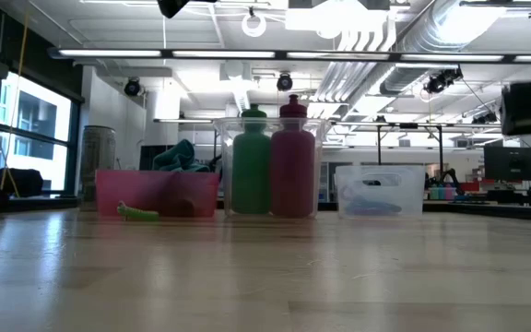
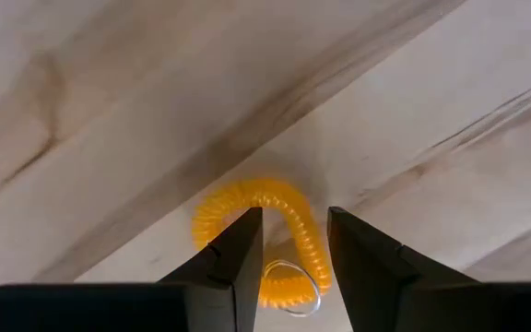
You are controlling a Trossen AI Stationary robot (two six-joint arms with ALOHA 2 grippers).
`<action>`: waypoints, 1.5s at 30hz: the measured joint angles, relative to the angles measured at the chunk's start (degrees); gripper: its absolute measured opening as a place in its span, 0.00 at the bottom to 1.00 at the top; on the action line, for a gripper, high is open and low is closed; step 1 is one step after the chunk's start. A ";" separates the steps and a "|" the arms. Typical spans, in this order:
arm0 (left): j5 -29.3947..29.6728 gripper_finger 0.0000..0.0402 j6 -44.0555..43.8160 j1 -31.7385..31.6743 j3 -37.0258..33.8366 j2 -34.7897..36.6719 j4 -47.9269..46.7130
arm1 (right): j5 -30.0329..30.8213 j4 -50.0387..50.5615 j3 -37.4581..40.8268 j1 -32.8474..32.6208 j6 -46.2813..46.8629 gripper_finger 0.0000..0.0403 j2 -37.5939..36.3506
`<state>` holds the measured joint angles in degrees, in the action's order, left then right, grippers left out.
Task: Pick & Place Sports Items
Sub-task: Put the yellow spring keychain into the right transparent bin
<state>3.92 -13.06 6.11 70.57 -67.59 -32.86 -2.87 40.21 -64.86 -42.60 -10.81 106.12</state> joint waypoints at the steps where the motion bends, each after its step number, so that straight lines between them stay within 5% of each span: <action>1: 0.00 0.44 0.00 0.00 0.00 0.00 0.00 | 0.02 -0.02 0.00 0.01 -0.01 0.29 0.56; 7: 0.00 0.44 0.00 0.00 -0.02 0.00 0.11 | 0.07 -0.29 -0.28 0.12 -0.15 0.25 2.59; 14: 0.00 0.44 0.02 0.00 -0.02 0.00 0.11 | -0.48 -0.40 -0.17 1.14 -0.08 0.03 1.86; 32: 0.00 0.44 0.02 0.00 -0.02 0.00 0.20 | -5.14 1.25 0.17 4.55 9.67 0.01 -3.36; 45: 0.00 0.44 0.02 0.01 -0.02 -0.02 0.37 | -6.88 2.14 0.04 9.01 28.71 0.00 -12.12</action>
<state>3.92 -13.04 6.12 70.54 -67.61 -32.49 -9.75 42.35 -64.82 -33.59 17.90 94.00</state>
